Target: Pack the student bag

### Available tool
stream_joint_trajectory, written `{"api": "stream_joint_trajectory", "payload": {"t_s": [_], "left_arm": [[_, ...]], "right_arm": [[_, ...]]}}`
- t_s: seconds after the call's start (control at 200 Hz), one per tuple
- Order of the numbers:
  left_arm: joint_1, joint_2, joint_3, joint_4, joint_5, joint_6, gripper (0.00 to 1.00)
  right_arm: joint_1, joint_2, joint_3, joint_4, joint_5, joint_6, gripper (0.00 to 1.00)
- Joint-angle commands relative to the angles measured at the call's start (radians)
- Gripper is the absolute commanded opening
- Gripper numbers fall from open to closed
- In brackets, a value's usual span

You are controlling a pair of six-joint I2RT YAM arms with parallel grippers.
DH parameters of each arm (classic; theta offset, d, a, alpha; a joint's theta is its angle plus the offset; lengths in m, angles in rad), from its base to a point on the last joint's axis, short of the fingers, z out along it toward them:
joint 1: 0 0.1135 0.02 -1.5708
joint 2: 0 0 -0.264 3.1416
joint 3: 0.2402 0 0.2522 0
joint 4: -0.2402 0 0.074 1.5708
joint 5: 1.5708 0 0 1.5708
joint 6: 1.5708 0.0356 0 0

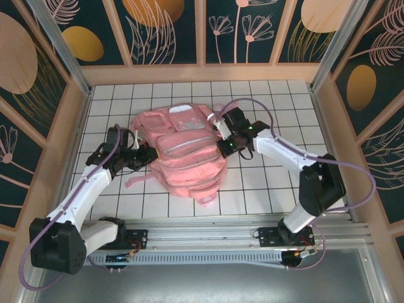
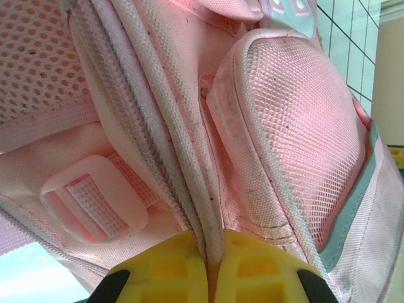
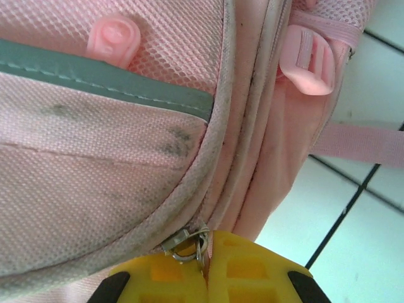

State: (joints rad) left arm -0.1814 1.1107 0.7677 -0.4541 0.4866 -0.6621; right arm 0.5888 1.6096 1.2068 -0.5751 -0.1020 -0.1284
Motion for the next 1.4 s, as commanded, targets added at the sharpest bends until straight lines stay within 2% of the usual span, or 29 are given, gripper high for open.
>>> {"api": "stream_joint_trajectory", "payload": {"t_s": [0.0, 0.06, 0.145, 0.195, 0.265, 0.335, 0.38, 0.39, 0.395, 0.4, 0.41, 0.415, 0.425, 0.44, 0.58, 0.665, 0.756, 0.796, 0.836, 0.966, 1.181, 1.276, 1.336, 1.396], "left_arm": [[0.075, -0.003, 0.023, -0.105, -0.244, 0.099, 0.00], [0.082, 0.004, 0.029, -0.121, -0.267, 0.120, 0.00], [0.086, 0.013, 0.037, -0.124, -0.284, 0.132, 0.00], [0.089, 0.021, 0.042, -0.109, -0.276, 0.138, 0.00], [0.090, 0.031, 0.063, -0.080, -0.243, 0.126, 0.00], [0.089, 0.029, 0.111, -0.053, -0.198, 0.123, 0.00], [0.089, 0.014, 0.148, -0.042, -0.180, 0.115, 0.04], [0.089, 0.012, 0.156, -0.044, -0.174, 0.114, 0.08], [0.089, 0.010, 0.160, -0.045, -0.171, 0.114, 0.15], [0.089, 0.009, 0.165, -0.046, -0.169, 0.114, 0.31], [0.089, 0.007, 0.174, -0.048, -0.161, 0.114, 0.75], [0.089, 0.006, 0.178, -0.049, -0.157, 0.115, 0.87], [0.089, 0.003, 0.183, -0.053, -0.148, 0.115, 0.96], [0.088, -0.001, 0.195, -0.055, -0.135, 0.114, 0.99], [0.089, -0.079, 0.250, -0.154, -0.079, 0.068, 0.99], [0.089, -0.150, 0.253, -0.227, -0.099, 0.038, 0.99], [0.086, -0.201, 0.212, -0.242, -0.037, -0.004, 0.99], [0.064, -0.213, 0.173, -0.232, -0.017, -0.010, 0.99], [0.018, -0.219, 0.160, -0.232, -0.048, 0.005, 0.99], [-0.177, -0.154, 0.183, -0.274, -0.212, 0.178, 0.99], [-0.414, -0.025, 0.275, -0.291, -0.547, 0.529, 0.99], [-0.462, 0.031, 0.275, -0.259, -0.609, 0.679, 0.99], [-0.499, 0.030, 0.255, -0.222, -0.592, 0.782, 0.99], [-0.545, 0.019, 0.219, -0.187, -0.630, 0.855, 0.99]], "right_arm": [[-0.187, -0.015, 0.006, 0.017, 0.339, -0.143, 0.00], [-0.233, -0.036, -0.010, 0.047, 0.298, -0.203, 0.00], [-0.242, -0.076, -0.021, 0.075, 0.153, -0.271, 0.00], [-0.206, -0.121, -0.054, 0.114, 0.067, -0.333, 0.00], [-0.123, -0.177, -0.108, 0.167, 0.043, -0.383, 0.00], [-0.074, -0.178, -0.087, 0.124, 0.023, -0.353, 0.00], [-0.060, -0.166, -0.059, 0.070, -0.008, -0.315, 0.00], [-0.057, -0.165, -0.056, 0.063, -0.011, -0.308, 0.00], [-0.054, -0.165, -0.055, 0.059, -0.013, -0.303, 0.00], [-0.052, -0.165, -0.053, 0.055, -0.014, -0.299, 0.00], [-0.048, -0.164, -0.051, 0.048, -0.017, -0.291, 0.00], [-0.048, -0.164, -0.051, 0.044, -0.019, -0.288, 0.00], [-0.047, -0.166, -0.050, 0.037, -0.023, -0.284, 0.00], [-0.026, -0.169, -0.050, 0.031, -0.027, -0.278, 0.00], [0.091, -0.183, -0.037, -0.010, -0.063, -0.163, 0.00], [0.172, -0.146, -0.002, -0.038, -0.084, -0.065, 0.00], [0.261, -0.092, 0.033, -0.062, -0.077, 0.004, 0.00], [0.293, -0.065, 0.051, -0.079, -0.078, 0.021, 0.00], [0.315, -0.044, 0.070, -0.096, -0.083, 0.029, 0.00], [0.313, -0.050, 0.062, -0.080, -0.116, 0.036, 0.00], [0.291, -0.102, 0.068, -0.073, -0.143, 0.048, 0.00], [0.293, -0.115, 0.064, -0.061, -0.152, 0.065, 0.00], [0.295, -0.117, 0.065, -0.061, -0.150, 0.068, 0.00], [0.296, -0.116, 0.070, -0.064, -0.147, 0.071, 0.00]]}}
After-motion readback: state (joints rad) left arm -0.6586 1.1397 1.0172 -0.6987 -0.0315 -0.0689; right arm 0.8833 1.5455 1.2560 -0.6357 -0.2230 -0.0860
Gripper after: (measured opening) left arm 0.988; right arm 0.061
